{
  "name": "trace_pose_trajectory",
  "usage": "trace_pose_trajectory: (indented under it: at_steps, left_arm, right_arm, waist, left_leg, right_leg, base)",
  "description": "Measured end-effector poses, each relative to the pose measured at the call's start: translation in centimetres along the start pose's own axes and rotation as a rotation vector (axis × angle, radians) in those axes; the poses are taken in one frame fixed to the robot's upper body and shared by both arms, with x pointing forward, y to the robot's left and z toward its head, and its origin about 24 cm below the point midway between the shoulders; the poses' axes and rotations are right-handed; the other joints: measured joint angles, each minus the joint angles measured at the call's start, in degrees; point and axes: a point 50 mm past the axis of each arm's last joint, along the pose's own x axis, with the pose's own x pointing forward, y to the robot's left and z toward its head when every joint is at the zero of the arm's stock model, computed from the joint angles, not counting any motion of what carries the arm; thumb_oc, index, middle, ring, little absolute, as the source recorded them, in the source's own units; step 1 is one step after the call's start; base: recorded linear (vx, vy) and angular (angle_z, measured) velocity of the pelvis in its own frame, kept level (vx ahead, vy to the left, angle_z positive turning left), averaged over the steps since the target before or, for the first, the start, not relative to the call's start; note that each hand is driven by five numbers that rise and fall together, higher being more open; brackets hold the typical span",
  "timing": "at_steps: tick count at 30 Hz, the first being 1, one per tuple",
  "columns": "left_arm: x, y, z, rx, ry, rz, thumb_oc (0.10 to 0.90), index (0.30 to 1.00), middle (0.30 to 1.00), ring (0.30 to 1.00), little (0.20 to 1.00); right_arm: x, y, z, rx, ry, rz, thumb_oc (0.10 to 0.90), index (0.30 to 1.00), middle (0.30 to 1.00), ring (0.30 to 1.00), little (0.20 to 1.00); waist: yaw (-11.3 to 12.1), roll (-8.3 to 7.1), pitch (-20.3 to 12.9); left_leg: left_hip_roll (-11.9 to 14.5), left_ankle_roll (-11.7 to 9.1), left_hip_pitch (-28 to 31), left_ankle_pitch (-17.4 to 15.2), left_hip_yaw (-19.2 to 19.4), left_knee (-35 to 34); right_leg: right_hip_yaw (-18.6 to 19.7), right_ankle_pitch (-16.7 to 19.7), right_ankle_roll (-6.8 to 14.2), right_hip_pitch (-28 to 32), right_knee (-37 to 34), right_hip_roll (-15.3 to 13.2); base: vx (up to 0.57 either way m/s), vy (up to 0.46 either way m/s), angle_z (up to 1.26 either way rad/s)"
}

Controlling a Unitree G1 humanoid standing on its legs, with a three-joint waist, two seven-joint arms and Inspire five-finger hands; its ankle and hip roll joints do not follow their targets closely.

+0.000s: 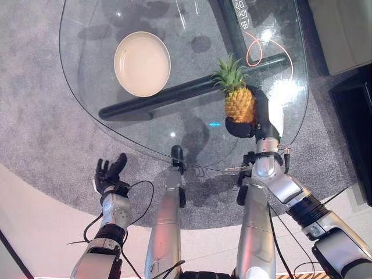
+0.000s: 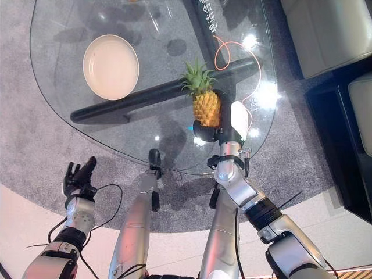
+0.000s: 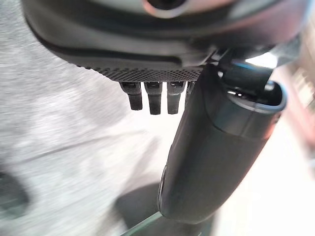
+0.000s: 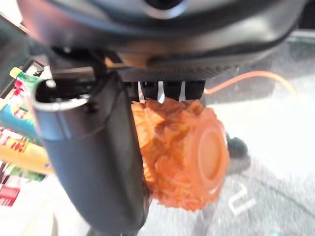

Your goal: Pick up the fruit to the plate

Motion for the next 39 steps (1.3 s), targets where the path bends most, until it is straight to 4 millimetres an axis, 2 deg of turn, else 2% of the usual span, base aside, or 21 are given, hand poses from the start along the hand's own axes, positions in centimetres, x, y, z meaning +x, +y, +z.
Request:
trace_pose_trajectory:
  at_steps: [4,7,14,17,24,30,39]
  left_arm:
    - [0.3,-1.7,2.9,-0.097,-0.127,0.026,0.800,0.900,0.900,0.900,0.900]
    - [0.2,-3.0,4.1,-0.137,-0.182,0.001,0.800,0.900,0.900,0.900,0.900]
    - [-1.5,-6.5,6.7,-0.220,-0.308,-0.156,0.800,0.900,0.900,0.900,0.900]
    - [-3.3,-8.4,7.6,-0.232,-0.373,-0.269,0.800,0.900,0.900,0.900,0.900]
    - [-7.7,-12.3,7.8,-0.226,-0.437,-0.583,0.800,0.900,0.900,0.900,0.900]
    - [-8.8,-13.6,8.1,-0.218,-0.438,-0.717,0.800,0.900,0.900,0.900,0.900]
    - [-11.5,-15.9,6.3,-0.115,-0.311,-1.024,0.800,0.900,0.900,0.900,0.900]
  right_arm:
    - [0.4,-0.9,0.0,-0.001,-0.003,-0.075,0.100,0.300,0.300,0.300,0.200]
    - [0.6,-1.4,0.1,0.000,-0.017,-0.109,0.100,0.300,0.300,0.300,0.200]
    - [1.0,-2.4,1.1,0.042,-0.083,-0.143,0.100,0.300,0.300,0.300,0.200]
    - [1.0,-2.9,2.2,0.051,-0.144,-0.165,0.100,0.300,0.300,0.300,0.200]
    - [0.6,-3.3,4.9,0.076,-0.316,-0.184,0.100,0.300,0.300,0.300,0.200]
    - [0.5,-3.0,5.1,0.089,-0.322,-0.164,0.100,0.300,0.300,0.300,0.200]
    - [0.4,-2.8,5.7,0.069,-0.364,-0.117,0.100,0.300,0.300,0.300,0.200]
  waist:
    - [-0.04,0.07,0.03]
    - [-0.06,0.11,0.06]
    - [-0.18,0.19,0.10]
    - [-0.08,0.36,0.19]
    - [-0.03,0.38,0.21]
    - [-0.24,0.38,0.20]
    - [-0.63,0.34,0.23]
  left_leg:
    - [0.03,-0.02,0.00,0.01,0.43,-0.02]
    - [0.04,-0.01,0.00,0.01,0.91,-0.04]
    - [0.11,0.02,-0.16,-0.02,1.63,-0.66]
    - [0.15,0.02,-0.29,0.00,1.67,-1.06]
    - [0.14,0.08,-0.32,-0.05,1.66,-1.06]
    - [0.15,0.08,-0.26,-0.05,1.65,-0.97]
    - [0.14,0.10,-0.34,-0.06,1.79,-1.32]
  right_leg:
    - [0.38,0.17,-0.05,-0.36,0.04,0.02]
    - [0.85,0.23,-0.01,-0.66,0.00,0.06]
    - [1.35,0.27,0.04,-1.48,-0.23,0.16]
    - [1.29,0.34,0.07,-1.49,-0.77,0.22]
    - [1.24,0.40,0.18,-1.22,-0.97,0.23]
    - [1.21,0.48,0.20,-1.09,-0.99,0.25]
    - [1.23,0.89,0.42,-0.95,-2.00,0.28]
  base:
    - [-0.01,0.019,-0.05]
    - [-0.01,0.009,-0.06]
    - [0.00,0.002,-0.03]
    - [0.00,-0.012,0.00]
    - [0.00,-0.011,0.00]
    - [0.00,0.000,0.00]
    - [0.00,0.000,0.00]
